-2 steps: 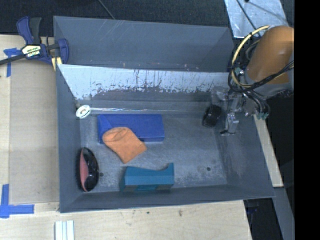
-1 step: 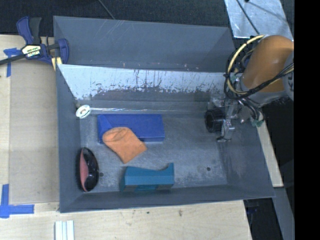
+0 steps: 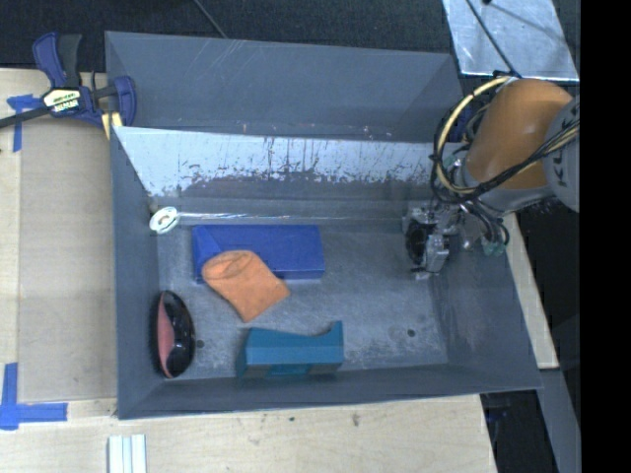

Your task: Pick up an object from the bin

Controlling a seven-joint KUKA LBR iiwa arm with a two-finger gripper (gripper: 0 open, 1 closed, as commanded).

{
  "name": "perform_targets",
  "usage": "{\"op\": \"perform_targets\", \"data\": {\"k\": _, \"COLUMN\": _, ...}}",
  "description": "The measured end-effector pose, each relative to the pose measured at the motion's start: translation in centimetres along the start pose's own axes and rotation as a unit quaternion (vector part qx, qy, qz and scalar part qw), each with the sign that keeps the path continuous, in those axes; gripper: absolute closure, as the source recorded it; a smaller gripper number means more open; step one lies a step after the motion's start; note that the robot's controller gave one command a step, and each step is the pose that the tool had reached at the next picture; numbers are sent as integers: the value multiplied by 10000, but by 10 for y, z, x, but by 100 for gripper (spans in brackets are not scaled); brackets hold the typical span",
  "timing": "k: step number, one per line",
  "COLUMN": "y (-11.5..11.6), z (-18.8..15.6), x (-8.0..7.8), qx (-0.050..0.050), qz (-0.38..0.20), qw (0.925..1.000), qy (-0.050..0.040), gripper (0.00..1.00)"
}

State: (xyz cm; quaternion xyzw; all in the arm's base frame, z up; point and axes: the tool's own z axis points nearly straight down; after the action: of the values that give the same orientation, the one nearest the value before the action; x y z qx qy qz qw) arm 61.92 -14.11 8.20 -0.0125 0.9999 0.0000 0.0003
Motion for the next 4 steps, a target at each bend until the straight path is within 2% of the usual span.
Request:
{"op": "perform_targets", "data": {"k": 1, "y": 0, "z": 0, "x": 0, "qx": 0, "qz": -2, "qw": 10000, "qy": 0, "gripper": 100}}
{"op": "perform_targets", "data": {"k": 2, "y": 10, "z": 7, "x": 39, "qx": 20, "qz": -230, "qw": 9997, "qy": -70, "gripper": 100}}
{"op": "perform_targets", "data": {"k": 3, "y": 6, "z": 8, "x": 45, "qx": 0, "qz": -325, "qw": 9995, "qy": -24, "gripper": 100}}
{"op": "perform_targets", "data": {"k": 4, "y": 4, "z": -1, "x": 69, "qx": 3, "qz": -480, "qw": 9988, "qy": -10, "gripper": 100}}
